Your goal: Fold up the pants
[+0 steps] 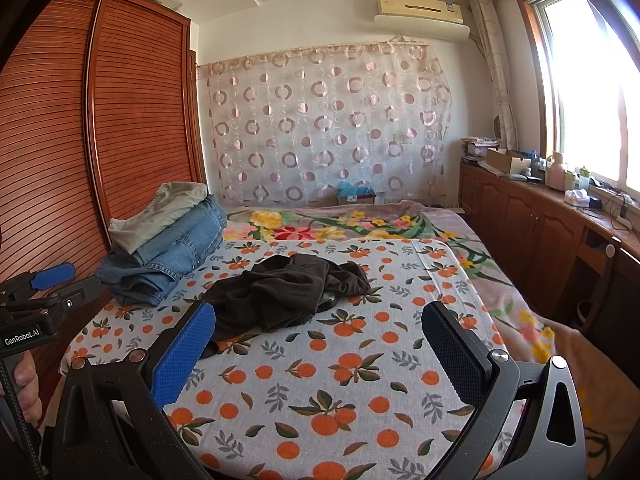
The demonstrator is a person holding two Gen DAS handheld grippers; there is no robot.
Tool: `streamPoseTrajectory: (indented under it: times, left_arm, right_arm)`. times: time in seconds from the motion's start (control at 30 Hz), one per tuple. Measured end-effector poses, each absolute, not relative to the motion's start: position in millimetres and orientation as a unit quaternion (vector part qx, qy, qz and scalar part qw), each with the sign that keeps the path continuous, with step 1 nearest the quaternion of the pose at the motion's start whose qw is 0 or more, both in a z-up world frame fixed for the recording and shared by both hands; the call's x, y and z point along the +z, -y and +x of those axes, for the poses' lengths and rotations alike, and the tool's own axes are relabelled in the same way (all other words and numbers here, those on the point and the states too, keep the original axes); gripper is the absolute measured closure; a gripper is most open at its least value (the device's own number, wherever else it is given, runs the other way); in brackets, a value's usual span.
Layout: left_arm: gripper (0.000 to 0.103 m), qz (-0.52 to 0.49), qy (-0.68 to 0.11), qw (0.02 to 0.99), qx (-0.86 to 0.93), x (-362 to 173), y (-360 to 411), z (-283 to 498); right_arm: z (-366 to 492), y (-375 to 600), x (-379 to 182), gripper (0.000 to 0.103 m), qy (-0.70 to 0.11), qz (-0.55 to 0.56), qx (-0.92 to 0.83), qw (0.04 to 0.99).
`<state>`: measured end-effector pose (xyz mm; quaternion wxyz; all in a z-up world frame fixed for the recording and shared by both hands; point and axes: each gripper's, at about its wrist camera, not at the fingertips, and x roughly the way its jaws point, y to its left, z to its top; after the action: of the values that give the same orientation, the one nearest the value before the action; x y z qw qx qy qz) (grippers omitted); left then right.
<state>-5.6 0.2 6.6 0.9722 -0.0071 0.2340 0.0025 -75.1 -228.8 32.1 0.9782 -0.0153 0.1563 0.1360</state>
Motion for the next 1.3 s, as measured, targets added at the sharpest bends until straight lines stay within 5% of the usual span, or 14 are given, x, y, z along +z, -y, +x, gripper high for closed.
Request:
streamPoseTrajectory:
  times: [0.87, 1.3]
  left_arm:
    - [0.021, -0.004, -0.243, 0.97, 0.001, 1, 2, -3]
    - [0.021, -0.006, -0.301, 0.953, -0.011, -49, -9, 24]
  right_arm:
    - [-75, 229, 28, 0.0, -0.164, -0.011, 0.137, 0.977]
    - [-58, 238, 16, 0.0, -0.196, -0.019, 0.145, 0.97]
